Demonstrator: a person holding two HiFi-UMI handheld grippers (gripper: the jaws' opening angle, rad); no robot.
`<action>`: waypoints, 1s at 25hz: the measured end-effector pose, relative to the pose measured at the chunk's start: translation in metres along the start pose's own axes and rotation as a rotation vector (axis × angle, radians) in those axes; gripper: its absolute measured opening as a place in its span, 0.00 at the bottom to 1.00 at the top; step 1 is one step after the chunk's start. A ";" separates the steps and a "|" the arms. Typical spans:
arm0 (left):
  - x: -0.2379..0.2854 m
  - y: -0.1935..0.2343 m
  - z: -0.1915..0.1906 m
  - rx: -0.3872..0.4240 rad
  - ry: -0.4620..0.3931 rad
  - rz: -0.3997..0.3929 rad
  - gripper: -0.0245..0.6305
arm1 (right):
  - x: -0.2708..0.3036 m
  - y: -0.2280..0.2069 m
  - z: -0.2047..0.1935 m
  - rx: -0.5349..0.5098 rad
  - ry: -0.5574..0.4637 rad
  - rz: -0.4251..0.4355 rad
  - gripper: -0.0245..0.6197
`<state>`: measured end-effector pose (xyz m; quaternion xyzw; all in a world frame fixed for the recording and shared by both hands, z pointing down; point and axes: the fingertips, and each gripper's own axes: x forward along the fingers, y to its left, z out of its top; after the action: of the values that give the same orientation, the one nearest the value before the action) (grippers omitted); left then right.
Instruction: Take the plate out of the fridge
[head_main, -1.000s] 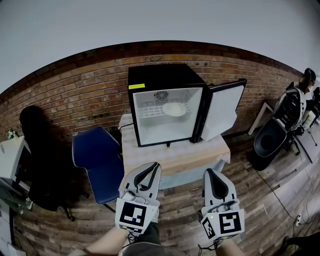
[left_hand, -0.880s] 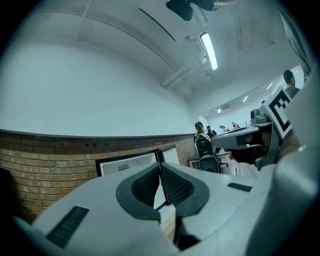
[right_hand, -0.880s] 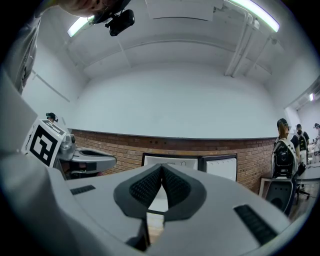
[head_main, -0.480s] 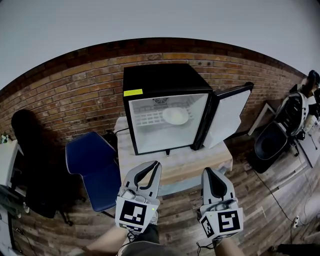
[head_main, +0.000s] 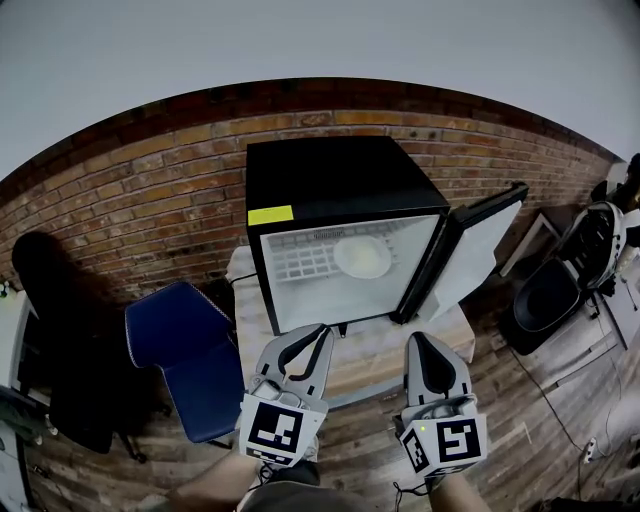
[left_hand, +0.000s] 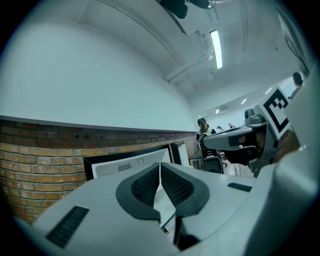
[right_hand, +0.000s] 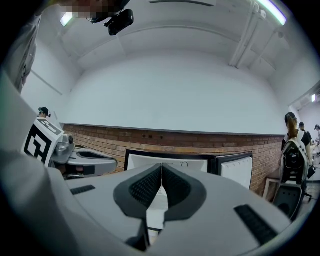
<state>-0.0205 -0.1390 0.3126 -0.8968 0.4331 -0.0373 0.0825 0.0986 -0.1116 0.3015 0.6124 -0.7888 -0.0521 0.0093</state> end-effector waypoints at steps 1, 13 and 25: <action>0.006 0.006 0.000 0.000 -0.001 -0.004 0.07 | 0.008 -0.001 0.000 0.000 0.002 -0.003 0.08; 0.064 0.063 -0.015 -0.013 -0.005 -0.049 0.07 | 0.089 -0.010 -0.008 -0.008 0.036 -0.042 0.08; 0.091 0.082 -0.032 -0.041 0.018 -0.048 0.07 | 0.123 -0.027 -0.029 0.100 0.081 -0.043 0.09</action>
<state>-0.0313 -0.2639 0.3286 -0.9080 0.4129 -0.0384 0.0591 0.0966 -0.2397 0.3215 0.6304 -0.7761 0.0120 0.0094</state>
